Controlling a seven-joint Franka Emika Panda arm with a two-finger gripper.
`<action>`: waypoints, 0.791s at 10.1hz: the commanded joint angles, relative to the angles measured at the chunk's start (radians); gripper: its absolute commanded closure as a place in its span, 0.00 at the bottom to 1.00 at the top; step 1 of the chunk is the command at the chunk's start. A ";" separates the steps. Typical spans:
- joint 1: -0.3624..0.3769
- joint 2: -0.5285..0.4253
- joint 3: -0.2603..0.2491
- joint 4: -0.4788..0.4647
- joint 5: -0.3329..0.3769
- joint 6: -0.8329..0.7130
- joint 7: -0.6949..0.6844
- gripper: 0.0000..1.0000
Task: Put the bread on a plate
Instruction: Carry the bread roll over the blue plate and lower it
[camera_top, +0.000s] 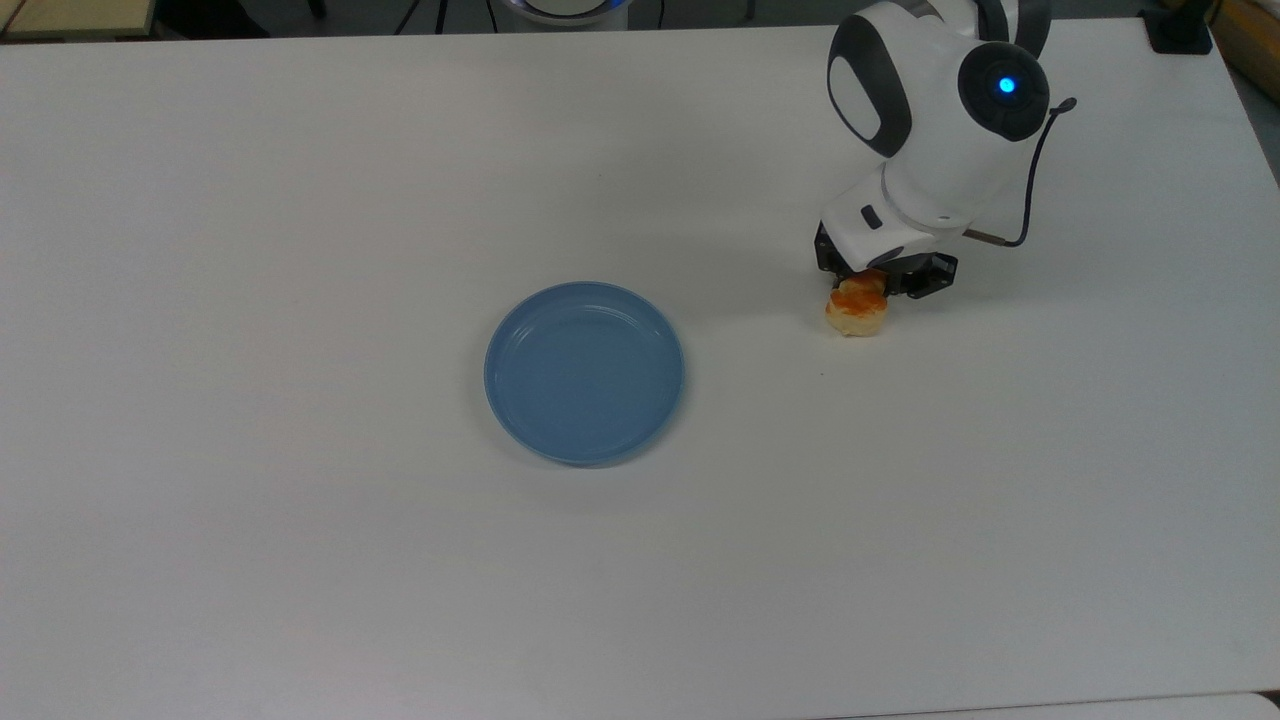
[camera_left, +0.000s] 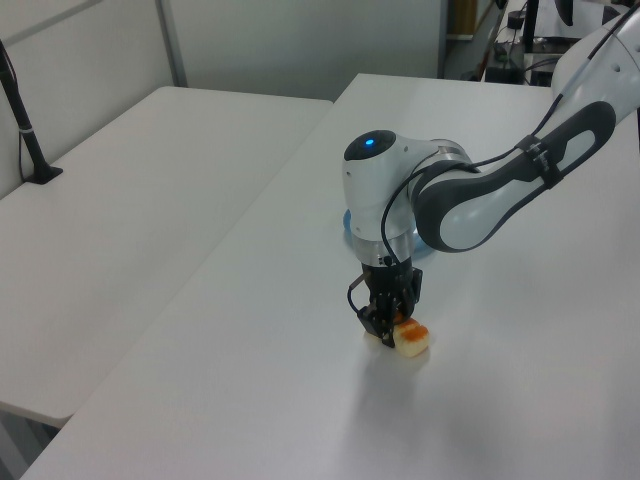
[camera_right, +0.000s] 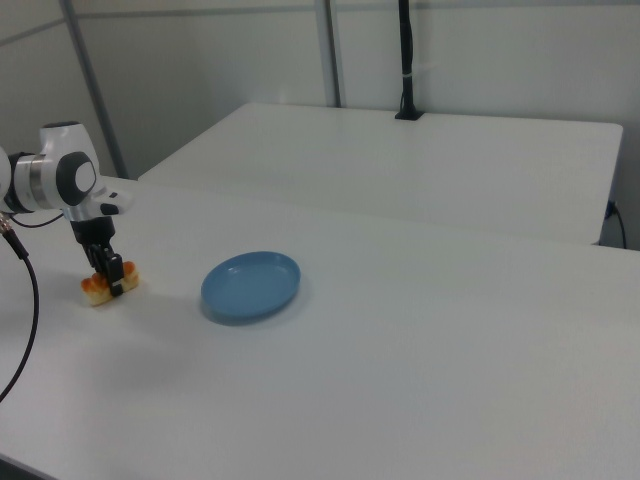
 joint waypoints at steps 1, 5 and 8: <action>-0.043 -0.048 -0.019 -0.002 -0.014 -0.001 -0.038 0.56; -0.267 -0.091 -0.020 0.008 -0.017 -0.015 -0.212 0.55; -0.396 -0.071 -0.019 0.015 -0.016 0.001 -0.311 0.53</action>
